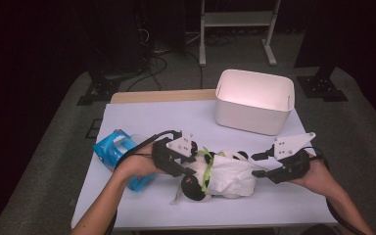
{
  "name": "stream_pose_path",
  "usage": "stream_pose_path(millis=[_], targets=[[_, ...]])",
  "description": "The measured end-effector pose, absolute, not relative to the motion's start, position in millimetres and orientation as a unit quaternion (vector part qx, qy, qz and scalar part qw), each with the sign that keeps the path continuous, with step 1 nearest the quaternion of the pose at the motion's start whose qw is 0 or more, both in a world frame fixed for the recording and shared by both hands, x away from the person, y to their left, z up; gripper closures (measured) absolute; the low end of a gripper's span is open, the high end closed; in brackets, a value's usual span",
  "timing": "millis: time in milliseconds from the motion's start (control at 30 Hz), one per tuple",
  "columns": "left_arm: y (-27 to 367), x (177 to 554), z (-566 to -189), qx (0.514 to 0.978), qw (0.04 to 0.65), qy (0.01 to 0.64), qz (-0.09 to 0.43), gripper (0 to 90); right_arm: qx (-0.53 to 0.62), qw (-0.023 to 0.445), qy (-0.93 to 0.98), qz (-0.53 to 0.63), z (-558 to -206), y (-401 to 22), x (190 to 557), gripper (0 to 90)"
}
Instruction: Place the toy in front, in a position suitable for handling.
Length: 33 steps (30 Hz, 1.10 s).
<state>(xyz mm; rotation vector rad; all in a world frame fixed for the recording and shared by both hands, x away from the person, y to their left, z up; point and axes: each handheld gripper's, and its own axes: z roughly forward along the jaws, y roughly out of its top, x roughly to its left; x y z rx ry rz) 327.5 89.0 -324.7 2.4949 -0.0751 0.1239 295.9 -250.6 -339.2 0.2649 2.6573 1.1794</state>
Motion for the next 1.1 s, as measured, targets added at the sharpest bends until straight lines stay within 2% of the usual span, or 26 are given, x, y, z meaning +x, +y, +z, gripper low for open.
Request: stream_pose_path(millis=[100, 433, 600, 633, 667, 800, 1100], targets=[[88, 328, -325, 0.947, 0.316, -0.030, 0.047, 58.9, 0.057, 0.116, 0.904, 0.407, -338, -235, 293, 56.3], [87, 326, -328, 0.945, 0.323, -0.028, 0.045, 58.5, -0.002, 0.103, 0.912, 0.397, -344, -184, 294, 61.1], [85, 326, -329, 0.945, 0.323, -0.027, 0.045, 58.1, -0.011, 0.118, 0.923, 0.365, -357, -165, 296, 66.5], [85, 326, -329, 0.945, 0.323, -0.027, 0.045, 58.0, -0.011, 0.118, 0.923, 0.365, -357, -165, 296, 66.5], [84, 325, -331, 0.944, 0.325, -0.028, 0.043, 57.8, -0.012, 0.121, 0.922, 0.368, -359, -165, 295, 73.9], [80, 325, -333, 0.947, 0.318, -0.032, 0.034, 57.8, -0.018, 0.112, 0.922, 0.369, -359, -169, 294, 82.0], [81, 324, -335, 0.948, 0.316, -0.024, 0.034, 57.8, 0.017, 0.110, 0.913, 0.393, -354, -198, 298, 83.5]])
